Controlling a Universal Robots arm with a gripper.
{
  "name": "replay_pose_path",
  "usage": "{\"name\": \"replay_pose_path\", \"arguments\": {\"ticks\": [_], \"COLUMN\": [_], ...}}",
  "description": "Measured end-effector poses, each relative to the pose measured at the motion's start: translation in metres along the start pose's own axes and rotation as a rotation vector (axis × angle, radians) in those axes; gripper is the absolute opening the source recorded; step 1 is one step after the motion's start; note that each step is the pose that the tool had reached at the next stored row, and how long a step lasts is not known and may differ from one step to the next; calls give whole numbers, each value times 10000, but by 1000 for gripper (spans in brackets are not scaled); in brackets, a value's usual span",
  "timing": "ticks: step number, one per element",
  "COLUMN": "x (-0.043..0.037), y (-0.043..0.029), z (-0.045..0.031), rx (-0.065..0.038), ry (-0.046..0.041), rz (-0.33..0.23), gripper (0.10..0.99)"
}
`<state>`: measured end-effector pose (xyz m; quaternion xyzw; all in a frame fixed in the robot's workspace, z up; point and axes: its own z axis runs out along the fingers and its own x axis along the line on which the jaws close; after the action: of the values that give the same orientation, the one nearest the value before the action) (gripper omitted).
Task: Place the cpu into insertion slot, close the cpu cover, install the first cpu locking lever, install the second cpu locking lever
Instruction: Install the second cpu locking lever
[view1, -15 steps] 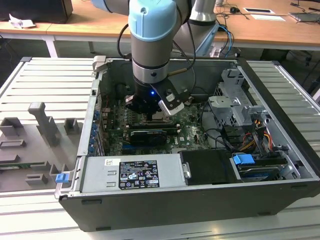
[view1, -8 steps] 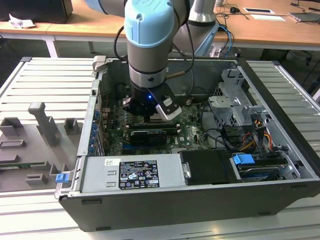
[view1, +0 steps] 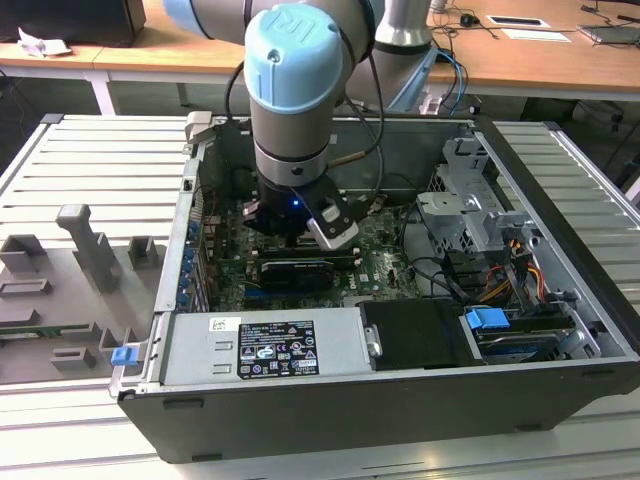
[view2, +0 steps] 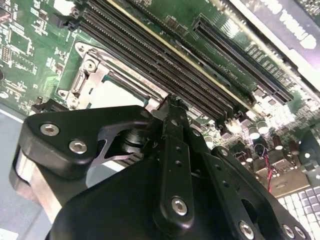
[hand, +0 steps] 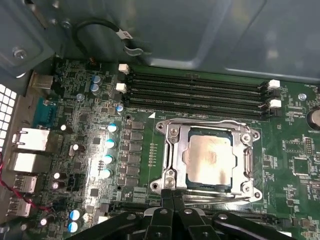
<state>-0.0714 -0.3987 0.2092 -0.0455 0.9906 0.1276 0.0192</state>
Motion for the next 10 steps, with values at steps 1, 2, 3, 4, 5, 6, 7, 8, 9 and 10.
{"name": "replay_pose_path", "arguments": {"ticks": [1,2,3,4,5,6,7,8,9,10], "x": [6,15,29,34,39,44,52,65,81,91], "y": [-4,-6,-16,-41,-55,-62,-72,-83,-90,-92], "z": [14,22,35,46,51,52,53,55,57,60], "rx": [-46,-88,-161,-254,-304,-341,-397,-484,-545,-580], "ry": [-7,-11,-20,-29,-35,-39,-45,-55,-62,-67], "rz": [2,5,2,6,8,10,9,8,11,11], "gripper": [106,106,106,106,106,106,106,106,106,106]}}
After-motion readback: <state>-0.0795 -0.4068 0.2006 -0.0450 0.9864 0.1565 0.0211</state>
